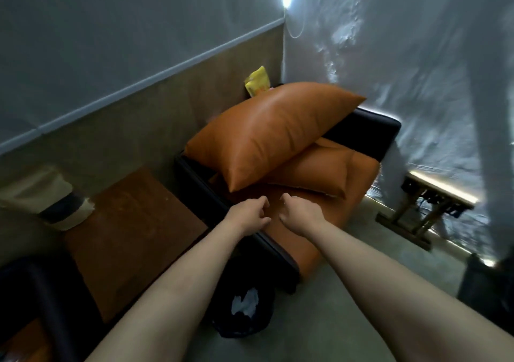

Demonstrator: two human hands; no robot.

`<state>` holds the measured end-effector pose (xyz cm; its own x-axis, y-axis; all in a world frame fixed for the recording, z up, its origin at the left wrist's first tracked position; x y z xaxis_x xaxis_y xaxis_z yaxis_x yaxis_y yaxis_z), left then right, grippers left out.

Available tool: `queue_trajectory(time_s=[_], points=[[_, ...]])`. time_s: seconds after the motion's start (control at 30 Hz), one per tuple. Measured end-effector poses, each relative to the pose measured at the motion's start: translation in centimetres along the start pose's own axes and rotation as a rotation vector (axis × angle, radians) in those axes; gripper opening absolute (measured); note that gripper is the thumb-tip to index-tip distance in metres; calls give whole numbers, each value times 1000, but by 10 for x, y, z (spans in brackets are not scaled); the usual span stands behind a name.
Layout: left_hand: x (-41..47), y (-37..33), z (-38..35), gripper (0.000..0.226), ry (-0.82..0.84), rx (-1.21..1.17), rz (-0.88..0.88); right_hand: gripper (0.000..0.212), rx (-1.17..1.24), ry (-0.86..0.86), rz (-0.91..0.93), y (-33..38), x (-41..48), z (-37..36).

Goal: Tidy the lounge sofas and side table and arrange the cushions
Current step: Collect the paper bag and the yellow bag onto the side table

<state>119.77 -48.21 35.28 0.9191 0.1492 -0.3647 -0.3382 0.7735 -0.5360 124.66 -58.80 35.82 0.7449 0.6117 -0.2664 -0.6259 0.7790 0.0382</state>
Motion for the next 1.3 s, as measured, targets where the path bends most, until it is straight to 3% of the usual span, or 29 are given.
queue_trajectory(time_s=[0.3,0.9,1.07,1.3], points=[[62,-76,-14,34,6,86,-49,43,6,-69,-112,-111,12,9],[215,-64,150,37,-208,-127,-81,40,123,-178,-134,-127,187,128],[242,-41,156,37,-175,-127,-51,40,102,-104,-109,-117,217,118],[282,-24,189,37,-226,-168,-17,42,127,-169,-66,-117,283,156]])
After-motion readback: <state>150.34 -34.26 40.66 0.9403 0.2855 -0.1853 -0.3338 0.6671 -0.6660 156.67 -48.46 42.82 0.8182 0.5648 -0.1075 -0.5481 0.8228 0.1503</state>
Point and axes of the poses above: each hand's wrist, its own x-axis towards the middle knuckle, its own z-axis out of the back of the hand, y = z × x, the point moved 8 cm from there along x, towards the middle knuckle, and after that the axes turned 15 degrees about -x, right-handed, at the moved point
